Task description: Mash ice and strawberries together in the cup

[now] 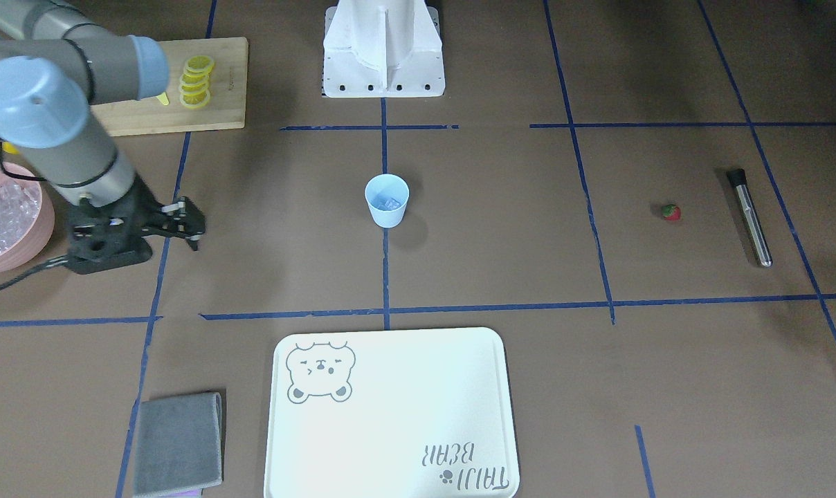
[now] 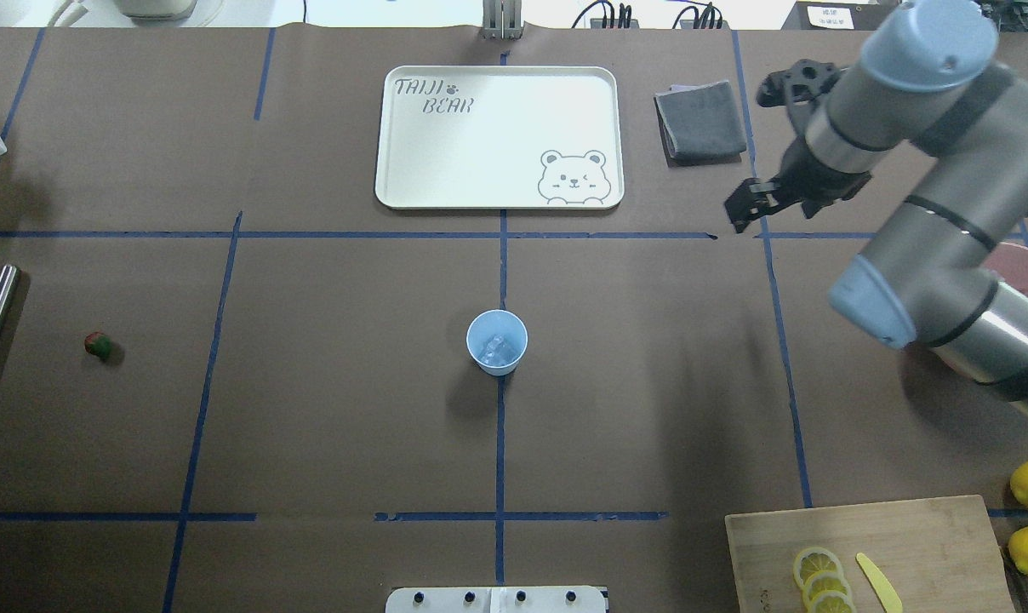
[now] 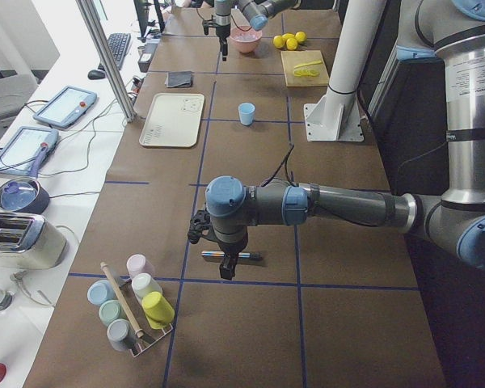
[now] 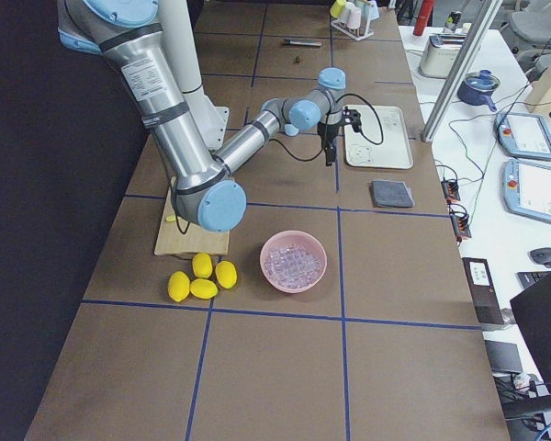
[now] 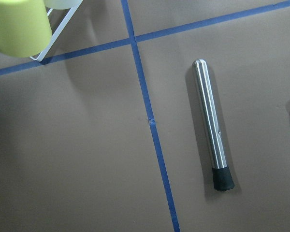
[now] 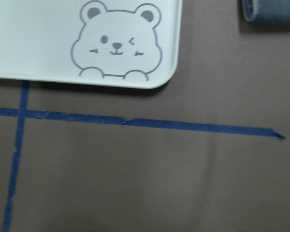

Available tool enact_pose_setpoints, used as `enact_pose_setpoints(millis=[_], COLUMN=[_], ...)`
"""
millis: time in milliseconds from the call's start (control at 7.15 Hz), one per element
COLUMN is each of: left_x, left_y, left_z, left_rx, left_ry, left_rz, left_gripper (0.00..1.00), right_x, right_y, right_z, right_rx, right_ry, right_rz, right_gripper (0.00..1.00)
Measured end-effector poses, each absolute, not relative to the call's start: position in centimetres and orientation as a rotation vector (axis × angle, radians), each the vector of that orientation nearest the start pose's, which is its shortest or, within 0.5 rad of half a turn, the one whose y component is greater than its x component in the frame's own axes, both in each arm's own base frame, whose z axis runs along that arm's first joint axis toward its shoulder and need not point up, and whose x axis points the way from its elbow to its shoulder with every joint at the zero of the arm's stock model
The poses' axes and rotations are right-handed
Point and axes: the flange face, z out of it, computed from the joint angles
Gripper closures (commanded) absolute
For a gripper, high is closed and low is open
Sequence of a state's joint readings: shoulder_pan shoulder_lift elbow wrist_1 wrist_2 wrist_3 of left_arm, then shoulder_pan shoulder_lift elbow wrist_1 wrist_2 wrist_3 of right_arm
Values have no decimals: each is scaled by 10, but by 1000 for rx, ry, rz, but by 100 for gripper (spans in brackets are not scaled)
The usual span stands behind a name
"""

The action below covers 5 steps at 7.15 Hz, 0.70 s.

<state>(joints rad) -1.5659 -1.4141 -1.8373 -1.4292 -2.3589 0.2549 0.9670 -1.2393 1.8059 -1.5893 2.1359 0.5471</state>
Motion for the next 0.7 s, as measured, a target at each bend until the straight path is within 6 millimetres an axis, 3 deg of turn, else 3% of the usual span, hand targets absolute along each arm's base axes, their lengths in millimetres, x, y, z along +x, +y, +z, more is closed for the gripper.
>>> enact_pose_setpoints(millis=[419, 699], left_x=[-60, -60], left_y=[-428, -447], left_z=[608, 599], left_rx=[90, 160], left_ry=[782, 774], left_rz=[245, 273], left_gripper=[0, 0], right_x=[-77, 21], right_y=[-505, -455], right_z=[504, 573], right_rx=[168, 151], right_ry=[-755, -745], right_rz=[-328, -256], right_gripper=[1, 1])
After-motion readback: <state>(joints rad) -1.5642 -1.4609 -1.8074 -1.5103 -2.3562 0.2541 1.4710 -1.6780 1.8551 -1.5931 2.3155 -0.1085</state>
